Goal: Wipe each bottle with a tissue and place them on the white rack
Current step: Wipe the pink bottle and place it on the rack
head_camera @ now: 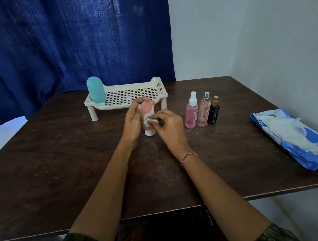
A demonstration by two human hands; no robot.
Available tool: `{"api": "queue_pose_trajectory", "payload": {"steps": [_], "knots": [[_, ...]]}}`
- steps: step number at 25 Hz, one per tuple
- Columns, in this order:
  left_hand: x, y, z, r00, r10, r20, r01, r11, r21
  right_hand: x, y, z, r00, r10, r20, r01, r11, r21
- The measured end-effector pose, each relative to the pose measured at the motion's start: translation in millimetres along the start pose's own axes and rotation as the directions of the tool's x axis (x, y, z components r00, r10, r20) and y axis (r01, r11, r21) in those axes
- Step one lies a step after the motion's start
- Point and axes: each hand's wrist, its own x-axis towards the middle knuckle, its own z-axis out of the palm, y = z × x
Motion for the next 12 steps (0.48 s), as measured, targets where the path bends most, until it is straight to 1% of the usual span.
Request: {"api": "queue_pose_trajectory", "payload": {"steps": [3, 5, 7, 9, 12], "knots": [[-2.0, 1.1, 2.6, 1.0, 0.015, 0.01, -0.015, 1.0, 0.011, 2.7, 2.3, -1.7, 0.996, 0.06, -0.069, -0.057, 0.998, 0.04], [-3.9, 3.8, 5.5, 0.998, 0.049, 0.032, -0.048, 0.999, -0.009, 2.7, -1.1, -1.9, 0.994, 0.038, -0.106, -0.029, 0.997, 0.078], [-4.6, 5.4, 5.4, 0.997, 0.072, 0.037, -0.072, 0.997, -0.006, 0.5, -6.9, 0.2, 0.998, -0.009, -0.069, 0.015, 0.997, 0.077], [-4.0, 4.5, 3.9, 0.998, 0.065, 0.023, -0.065, 0.998, 0.025, -1.4, -9.1, 2.3, 0.999, -0.043, -0.009, 0.044, 0.998, 0.052], [-3.8, 2.7, 2.7, 0.997, 0.077, 0.006, -0.077, 0.996, 0.04, -1.2, -4.9, 0.9, 0.999, -0.038, 0.014, 0.037, 0.999, 0.025]]}}
